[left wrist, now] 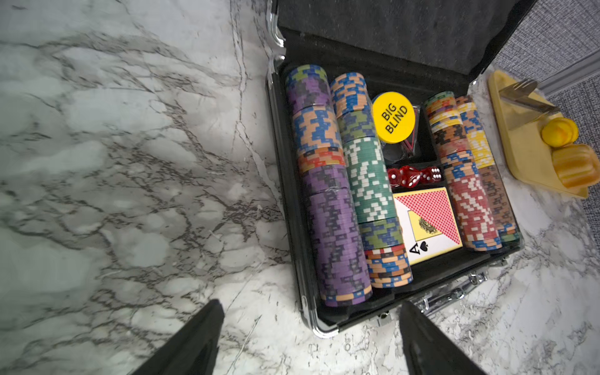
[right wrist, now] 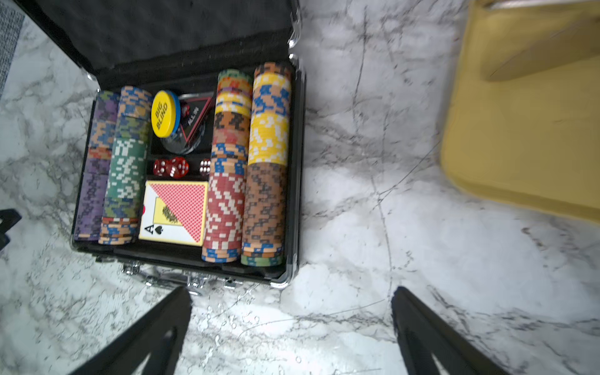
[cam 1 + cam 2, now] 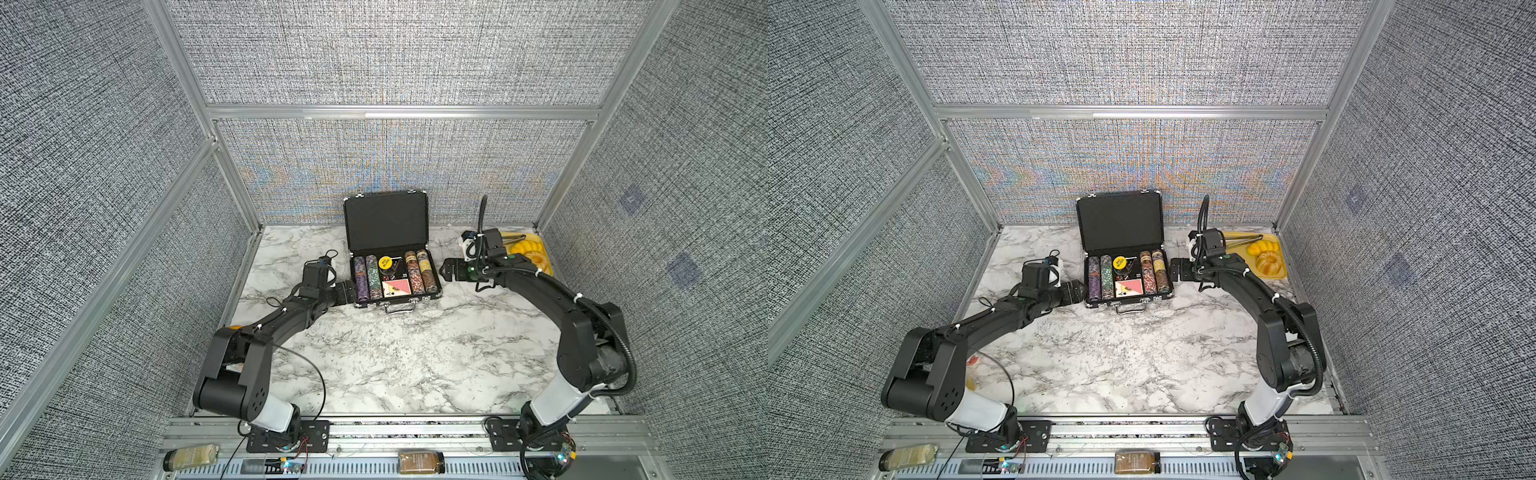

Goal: Close the poker set cases
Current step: Move the poker set case to the center of the board.

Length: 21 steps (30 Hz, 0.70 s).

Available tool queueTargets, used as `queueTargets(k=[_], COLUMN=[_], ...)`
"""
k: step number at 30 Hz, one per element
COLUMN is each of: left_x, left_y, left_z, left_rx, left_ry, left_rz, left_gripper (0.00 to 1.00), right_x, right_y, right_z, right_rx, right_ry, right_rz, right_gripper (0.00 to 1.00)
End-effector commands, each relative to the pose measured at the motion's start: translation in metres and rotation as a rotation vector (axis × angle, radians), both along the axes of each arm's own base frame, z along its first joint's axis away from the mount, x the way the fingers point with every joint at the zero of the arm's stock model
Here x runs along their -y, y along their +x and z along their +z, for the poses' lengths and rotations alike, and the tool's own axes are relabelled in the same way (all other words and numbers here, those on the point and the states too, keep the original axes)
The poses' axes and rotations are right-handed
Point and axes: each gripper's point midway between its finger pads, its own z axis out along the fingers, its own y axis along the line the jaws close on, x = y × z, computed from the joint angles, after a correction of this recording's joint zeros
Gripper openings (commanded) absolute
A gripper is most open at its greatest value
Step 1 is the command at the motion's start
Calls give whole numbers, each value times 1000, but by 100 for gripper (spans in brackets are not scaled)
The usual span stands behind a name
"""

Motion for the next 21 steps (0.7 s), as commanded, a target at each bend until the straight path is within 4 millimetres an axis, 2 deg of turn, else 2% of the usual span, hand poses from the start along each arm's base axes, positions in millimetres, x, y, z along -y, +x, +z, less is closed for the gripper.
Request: queueTargets(k=[1, 4, 11, 21], left_x=[8, 8, 5, 4], left_y=[-3, 1, 6, 12], left_z=[-8, -14, -31, -41], left_rx=[-69, -96, -150, -183], left_ry=[-8, 13, 58, 88], left_rz=[-26, -24, -2, 7], left_gripper=[81, 75, 65, 55], right_x=[-6, -10, -16, -15], right_y=[-15, -15, -12, 5], right_z=[-12, -21, -44, -61], right_rx=[-106, -141, -221, -223], right_ry=[14, 8, -12, -38], right_rz=[12, 13, 9, -39], right_gripper=[98, 94, 75, 64])
